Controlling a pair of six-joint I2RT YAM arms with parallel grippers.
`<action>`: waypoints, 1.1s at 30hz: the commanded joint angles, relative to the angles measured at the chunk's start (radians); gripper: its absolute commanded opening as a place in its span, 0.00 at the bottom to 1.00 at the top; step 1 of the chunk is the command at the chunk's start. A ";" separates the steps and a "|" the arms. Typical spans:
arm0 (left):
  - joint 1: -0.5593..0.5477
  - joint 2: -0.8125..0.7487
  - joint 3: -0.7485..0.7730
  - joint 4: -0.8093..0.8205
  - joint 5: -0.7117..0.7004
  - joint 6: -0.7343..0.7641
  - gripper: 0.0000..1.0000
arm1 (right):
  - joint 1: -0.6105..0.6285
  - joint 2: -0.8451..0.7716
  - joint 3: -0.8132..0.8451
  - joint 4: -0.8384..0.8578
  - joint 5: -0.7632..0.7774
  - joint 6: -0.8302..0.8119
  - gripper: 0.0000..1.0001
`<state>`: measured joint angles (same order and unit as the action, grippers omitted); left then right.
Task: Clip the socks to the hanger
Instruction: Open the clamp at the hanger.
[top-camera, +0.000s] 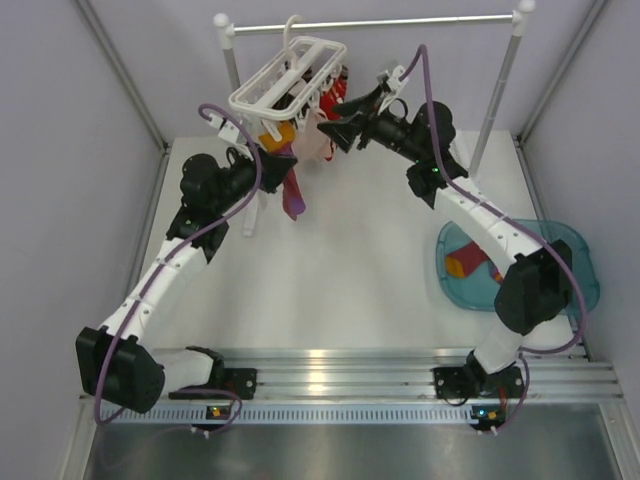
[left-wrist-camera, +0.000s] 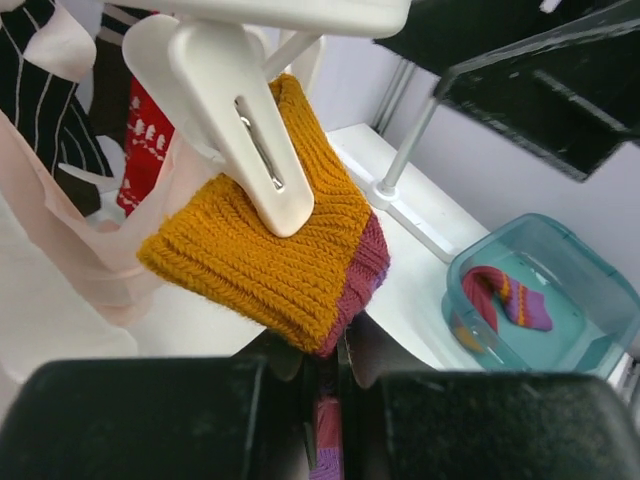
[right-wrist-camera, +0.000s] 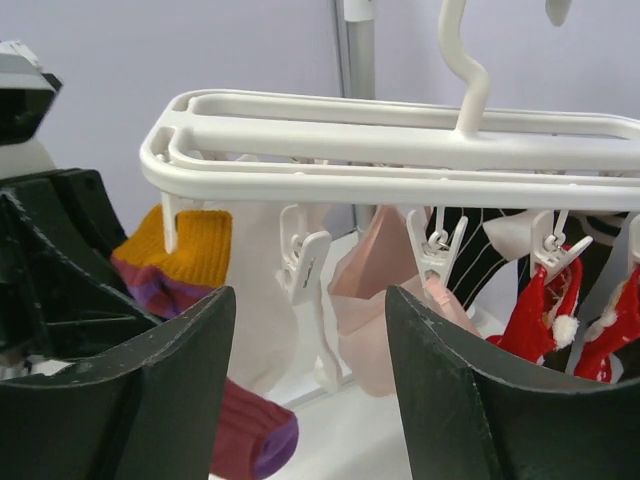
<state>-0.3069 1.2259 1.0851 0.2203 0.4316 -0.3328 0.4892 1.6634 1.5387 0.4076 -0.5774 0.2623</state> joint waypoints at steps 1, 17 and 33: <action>0.012 -0.019 0.042 0.079 0.070 -0.064 0.00 | 0.022 0.070 0.009 0.137 0.011 -0.080 0.61; 0.066 -0.023 0.050 0.094 0.170 -0.107 0.00 | 0.091 0.276 0.170 0.289 -0.032 -0.043 0.72; 0.103 -0.006 0.052 0.096 0.176 -0.132 0.00 | 0.086 0.234 0.129 0.307 -0.053 -0.103 0.24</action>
<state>-0.2203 1.2263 1.0946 0.2401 0.5953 -0.4473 0.5720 1.9476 1.6516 0.6521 -0.6125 0.1951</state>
